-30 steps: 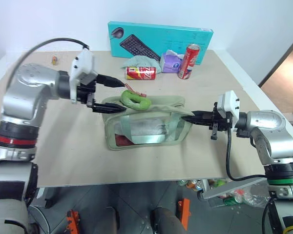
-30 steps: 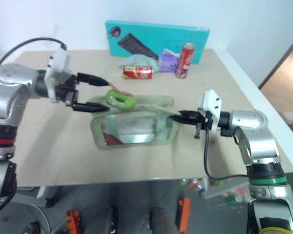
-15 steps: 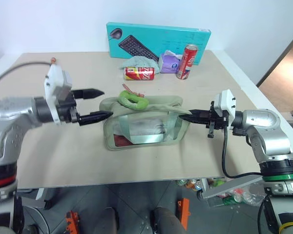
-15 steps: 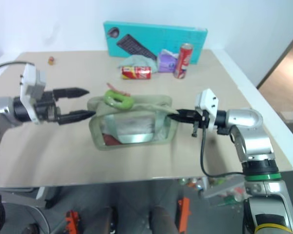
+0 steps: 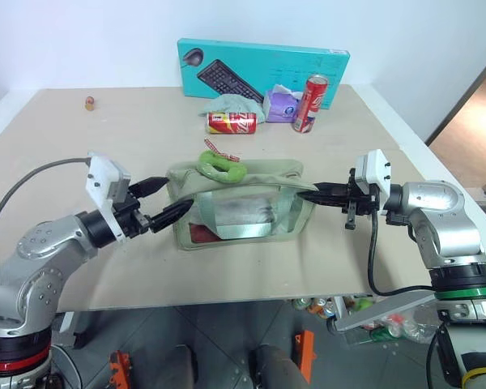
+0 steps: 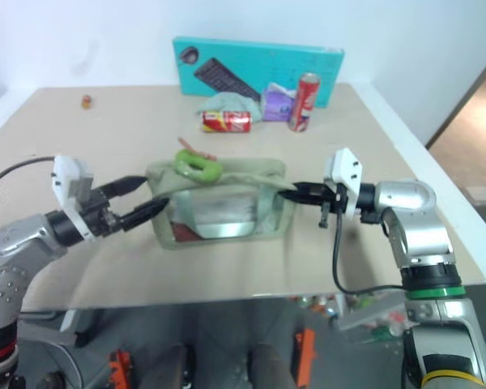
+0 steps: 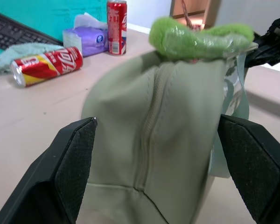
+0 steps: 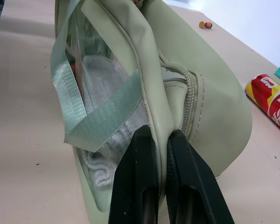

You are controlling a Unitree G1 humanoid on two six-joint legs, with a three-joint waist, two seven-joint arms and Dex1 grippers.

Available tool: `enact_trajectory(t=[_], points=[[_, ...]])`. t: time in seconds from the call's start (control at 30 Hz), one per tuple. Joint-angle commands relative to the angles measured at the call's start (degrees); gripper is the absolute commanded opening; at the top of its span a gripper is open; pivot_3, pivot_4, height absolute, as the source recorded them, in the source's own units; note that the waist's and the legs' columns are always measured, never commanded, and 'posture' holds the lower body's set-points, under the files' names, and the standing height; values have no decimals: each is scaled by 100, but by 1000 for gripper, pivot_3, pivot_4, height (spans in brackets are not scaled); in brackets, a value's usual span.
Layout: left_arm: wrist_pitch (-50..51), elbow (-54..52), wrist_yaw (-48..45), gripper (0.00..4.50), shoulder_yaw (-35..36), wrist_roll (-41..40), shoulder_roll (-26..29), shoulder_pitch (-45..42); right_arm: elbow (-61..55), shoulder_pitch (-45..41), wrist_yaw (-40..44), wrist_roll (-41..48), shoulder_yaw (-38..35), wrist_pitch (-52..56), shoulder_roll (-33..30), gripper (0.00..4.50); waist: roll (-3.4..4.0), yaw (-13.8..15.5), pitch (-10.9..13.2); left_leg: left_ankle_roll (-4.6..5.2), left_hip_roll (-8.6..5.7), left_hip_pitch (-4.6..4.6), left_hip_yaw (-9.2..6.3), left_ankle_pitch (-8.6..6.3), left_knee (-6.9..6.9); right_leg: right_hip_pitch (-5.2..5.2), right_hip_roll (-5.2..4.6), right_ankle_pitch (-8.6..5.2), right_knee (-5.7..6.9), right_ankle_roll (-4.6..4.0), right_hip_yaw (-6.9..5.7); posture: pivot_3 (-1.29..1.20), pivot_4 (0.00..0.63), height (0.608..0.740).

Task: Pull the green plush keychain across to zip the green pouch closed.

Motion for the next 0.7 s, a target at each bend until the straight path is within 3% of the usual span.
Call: enact_trajectory(t=[0.03,0.37,0.63,0.67,0.7], points=[[-181,-240,-80,3408,-65,-96,59,93,13,-53,61,-83,-27,9,-111,0,0,0,0,0,0,0,0,0,0,0,0,0,0,-1,0,0,150,740],[-346,-75,-199,92,-233,-112,146,8,-94,46,38,-67,-79,22,-172,0,0,0,0,0,0,0,1,0,-1,-1,0,-1,0,-1,0,0,150,740],[-646,200,-435,92,-419,133,374,-68,-433,100,14,217,-137,727,-307,0,0,4,0,0,-1,0,1,0,-2,-1,-1,-2,-1,-1,1,0,150,740],[-679,243,-471,0,-440,153,395,-91,-486,112,33,206,-134,760,-355,715,0,5,0,0,-1,0,1,0,-2,-2,-1,-2,-1,-2,0,0,150,740],[-722,304,-520,0,-474,184,420,-123,-559,129,52,188,-150,783,-428,818,0,9,0,0,-1,-1,1,0,-2,-2,-1,-2,-1,-2,0,0,150,740]])
